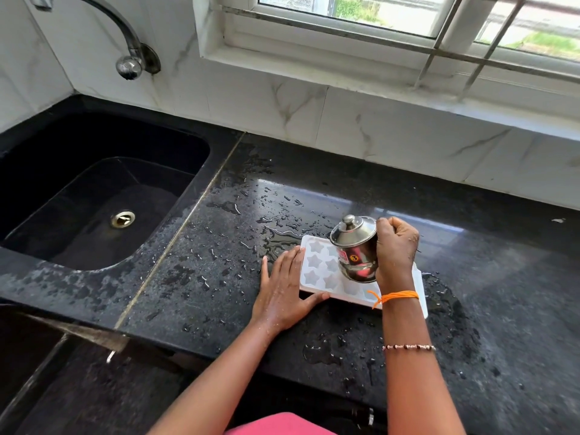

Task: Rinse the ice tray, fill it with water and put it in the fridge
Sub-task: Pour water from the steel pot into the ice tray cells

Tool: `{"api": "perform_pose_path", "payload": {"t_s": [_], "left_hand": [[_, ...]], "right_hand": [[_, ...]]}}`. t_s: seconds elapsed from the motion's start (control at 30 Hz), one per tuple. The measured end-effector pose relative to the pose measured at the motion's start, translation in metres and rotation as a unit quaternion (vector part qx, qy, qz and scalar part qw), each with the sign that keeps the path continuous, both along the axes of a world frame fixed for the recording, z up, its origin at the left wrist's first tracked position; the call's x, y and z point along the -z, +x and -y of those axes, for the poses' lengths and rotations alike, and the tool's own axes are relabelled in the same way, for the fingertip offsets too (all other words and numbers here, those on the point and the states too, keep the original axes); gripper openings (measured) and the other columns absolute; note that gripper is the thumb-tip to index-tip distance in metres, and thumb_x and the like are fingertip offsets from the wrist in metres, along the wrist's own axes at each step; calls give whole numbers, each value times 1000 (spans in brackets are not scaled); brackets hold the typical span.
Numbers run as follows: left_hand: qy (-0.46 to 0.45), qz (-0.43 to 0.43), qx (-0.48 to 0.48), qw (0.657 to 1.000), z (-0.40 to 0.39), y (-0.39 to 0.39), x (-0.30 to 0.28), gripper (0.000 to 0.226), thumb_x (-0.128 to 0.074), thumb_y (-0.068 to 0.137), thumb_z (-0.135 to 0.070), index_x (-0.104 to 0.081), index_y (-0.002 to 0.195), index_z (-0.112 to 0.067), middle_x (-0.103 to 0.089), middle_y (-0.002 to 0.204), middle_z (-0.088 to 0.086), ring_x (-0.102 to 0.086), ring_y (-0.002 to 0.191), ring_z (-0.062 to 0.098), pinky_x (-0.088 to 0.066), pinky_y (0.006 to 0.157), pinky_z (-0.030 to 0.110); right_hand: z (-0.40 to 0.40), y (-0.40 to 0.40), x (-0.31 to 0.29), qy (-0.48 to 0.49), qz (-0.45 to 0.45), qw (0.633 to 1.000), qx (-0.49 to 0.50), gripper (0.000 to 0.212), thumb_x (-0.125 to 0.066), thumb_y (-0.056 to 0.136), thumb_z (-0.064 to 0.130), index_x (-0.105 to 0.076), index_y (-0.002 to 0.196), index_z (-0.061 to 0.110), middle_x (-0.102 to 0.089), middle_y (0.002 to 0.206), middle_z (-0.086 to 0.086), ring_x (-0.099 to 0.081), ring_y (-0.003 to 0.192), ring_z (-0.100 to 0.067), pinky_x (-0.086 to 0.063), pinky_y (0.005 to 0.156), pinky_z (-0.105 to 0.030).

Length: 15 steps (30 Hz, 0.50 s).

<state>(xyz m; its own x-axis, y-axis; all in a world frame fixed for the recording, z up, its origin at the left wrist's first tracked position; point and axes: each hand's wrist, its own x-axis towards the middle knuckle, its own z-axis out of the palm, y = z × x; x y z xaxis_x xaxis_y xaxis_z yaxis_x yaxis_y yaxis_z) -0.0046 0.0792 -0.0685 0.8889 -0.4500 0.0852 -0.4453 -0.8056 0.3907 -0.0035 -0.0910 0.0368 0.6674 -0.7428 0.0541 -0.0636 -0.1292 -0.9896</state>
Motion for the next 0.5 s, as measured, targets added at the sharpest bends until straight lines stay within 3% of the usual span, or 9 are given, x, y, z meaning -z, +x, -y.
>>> {"api": "perform_pose_path", "payload": {"t_s": [0.5], "left_hand": [[14, -6, 3, 1000, -1, 0, -3, 112, -12, 65, -89, -6, 151, -17, -10, 157, -4, -9, 144, 14, 6, 116, 48]], "right_hand": [[2, 6, 6, -43, -40, 998, 3, 34, -51, 82, 11, -41, 50, 20, -41, 55, -1, -39, 60, -18, -36, 59, -33]]}}
